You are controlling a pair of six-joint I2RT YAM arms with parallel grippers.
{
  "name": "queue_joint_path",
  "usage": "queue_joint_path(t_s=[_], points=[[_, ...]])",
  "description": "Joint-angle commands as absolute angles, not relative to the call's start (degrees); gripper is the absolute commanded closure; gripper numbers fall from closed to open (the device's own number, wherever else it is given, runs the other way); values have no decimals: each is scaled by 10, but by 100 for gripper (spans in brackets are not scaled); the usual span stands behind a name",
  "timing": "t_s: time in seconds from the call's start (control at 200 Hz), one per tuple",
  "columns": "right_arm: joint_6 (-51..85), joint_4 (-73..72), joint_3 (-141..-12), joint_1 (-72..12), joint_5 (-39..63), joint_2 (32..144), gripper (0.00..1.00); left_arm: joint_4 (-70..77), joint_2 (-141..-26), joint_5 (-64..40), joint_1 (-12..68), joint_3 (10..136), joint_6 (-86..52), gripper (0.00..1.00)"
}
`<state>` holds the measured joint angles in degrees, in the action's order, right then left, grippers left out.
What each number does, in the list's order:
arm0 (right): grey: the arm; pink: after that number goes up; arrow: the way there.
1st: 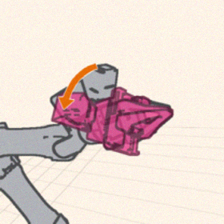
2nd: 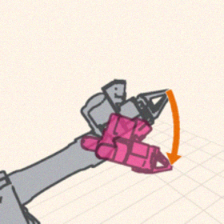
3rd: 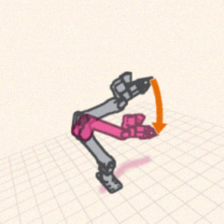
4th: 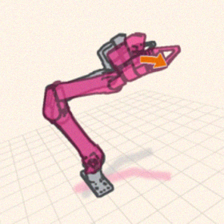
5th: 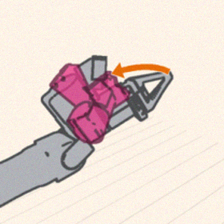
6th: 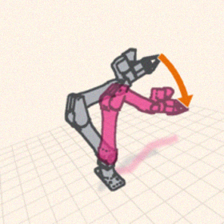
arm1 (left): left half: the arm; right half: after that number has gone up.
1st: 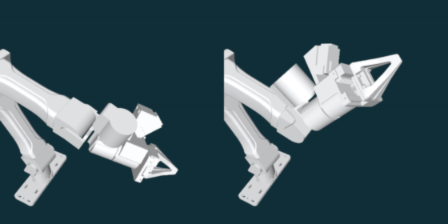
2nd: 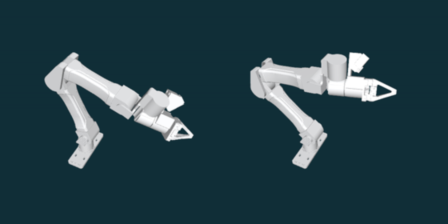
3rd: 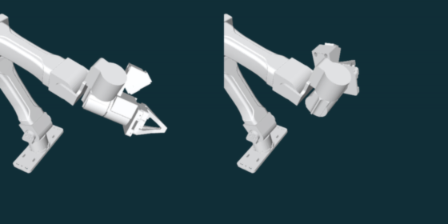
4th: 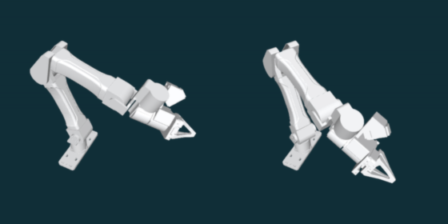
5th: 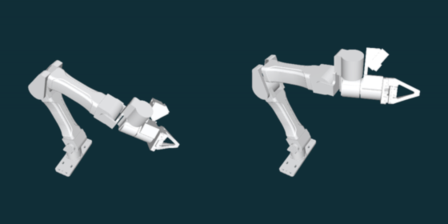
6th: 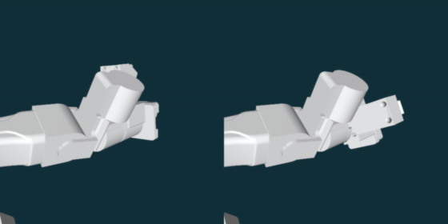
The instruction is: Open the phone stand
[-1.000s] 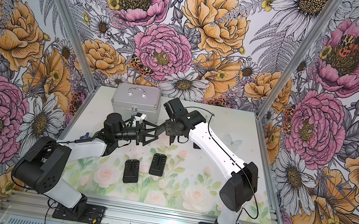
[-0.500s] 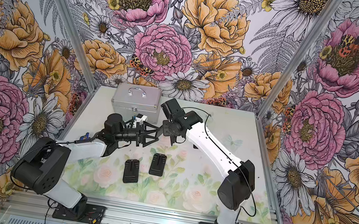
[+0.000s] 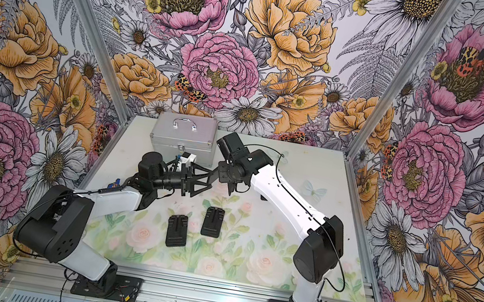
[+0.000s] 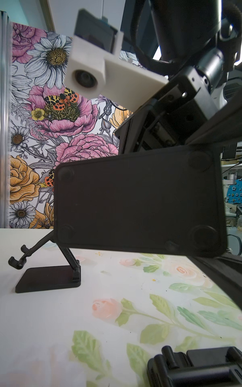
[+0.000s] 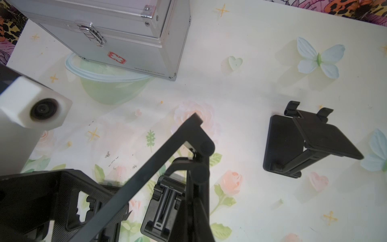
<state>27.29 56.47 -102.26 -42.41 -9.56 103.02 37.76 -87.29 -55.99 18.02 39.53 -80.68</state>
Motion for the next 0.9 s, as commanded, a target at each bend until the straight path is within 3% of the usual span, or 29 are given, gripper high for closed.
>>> queue_joint_path(t_s=[0.0,0.896], points=[[248,577,-1012,-430,-86,999,100,357,-857,-556,152,418,-773,37],[230,577,-1018,-501,0,947,100,348,-996,-556,125,533,-742,38]])
